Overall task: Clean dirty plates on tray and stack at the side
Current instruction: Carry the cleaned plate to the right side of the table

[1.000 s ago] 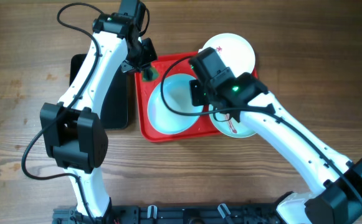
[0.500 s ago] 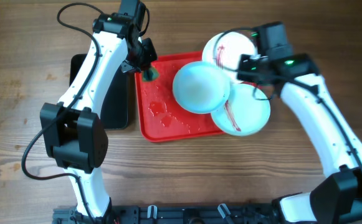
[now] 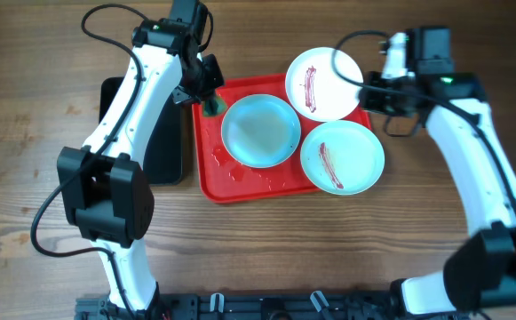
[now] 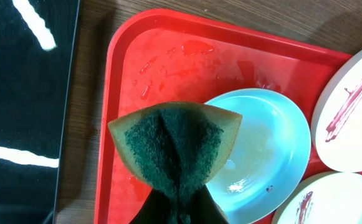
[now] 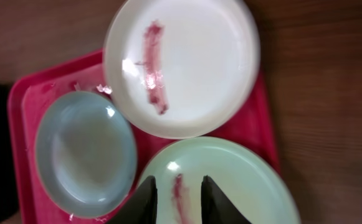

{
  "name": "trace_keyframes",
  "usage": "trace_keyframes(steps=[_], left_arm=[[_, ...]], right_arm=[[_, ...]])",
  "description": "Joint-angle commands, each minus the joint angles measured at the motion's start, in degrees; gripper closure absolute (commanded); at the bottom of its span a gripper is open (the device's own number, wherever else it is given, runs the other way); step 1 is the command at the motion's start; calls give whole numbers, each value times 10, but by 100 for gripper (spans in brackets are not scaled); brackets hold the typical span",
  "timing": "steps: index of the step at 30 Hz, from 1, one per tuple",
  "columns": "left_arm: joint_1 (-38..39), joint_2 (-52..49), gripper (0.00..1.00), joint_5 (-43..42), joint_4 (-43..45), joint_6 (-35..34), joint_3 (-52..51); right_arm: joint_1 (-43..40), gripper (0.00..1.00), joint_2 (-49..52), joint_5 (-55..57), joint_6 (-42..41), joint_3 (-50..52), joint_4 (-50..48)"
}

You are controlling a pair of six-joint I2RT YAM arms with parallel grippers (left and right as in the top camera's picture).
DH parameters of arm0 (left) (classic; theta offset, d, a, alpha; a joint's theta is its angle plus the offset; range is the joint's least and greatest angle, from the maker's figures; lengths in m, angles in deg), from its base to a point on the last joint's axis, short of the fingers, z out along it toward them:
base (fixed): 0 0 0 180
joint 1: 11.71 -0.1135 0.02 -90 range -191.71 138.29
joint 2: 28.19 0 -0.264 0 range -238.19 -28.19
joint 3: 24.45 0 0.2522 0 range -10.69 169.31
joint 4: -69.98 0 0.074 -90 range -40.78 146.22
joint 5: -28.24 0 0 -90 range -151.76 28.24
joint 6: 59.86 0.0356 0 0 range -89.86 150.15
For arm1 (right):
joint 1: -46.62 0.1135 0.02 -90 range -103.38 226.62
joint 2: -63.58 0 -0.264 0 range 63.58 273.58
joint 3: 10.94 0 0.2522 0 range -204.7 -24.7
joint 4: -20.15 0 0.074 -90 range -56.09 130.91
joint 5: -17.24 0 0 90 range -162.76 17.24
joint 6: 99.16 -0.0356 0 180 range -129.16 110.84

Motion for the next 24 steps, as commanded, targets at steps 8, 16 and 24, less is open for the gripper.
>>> trace_keyframes(steps=[8,16,24], left_arm=[[2,5,96,-9,-6,5,7],[2,5,96,-9,-5,5,7],[2,5,96,-9,-5,5,7]], right_arm=[[133,65,122,-9,-14,0,-69],[173,65,171,92,-60,0,-79],[176,65,208,117,-74,0,-91]])
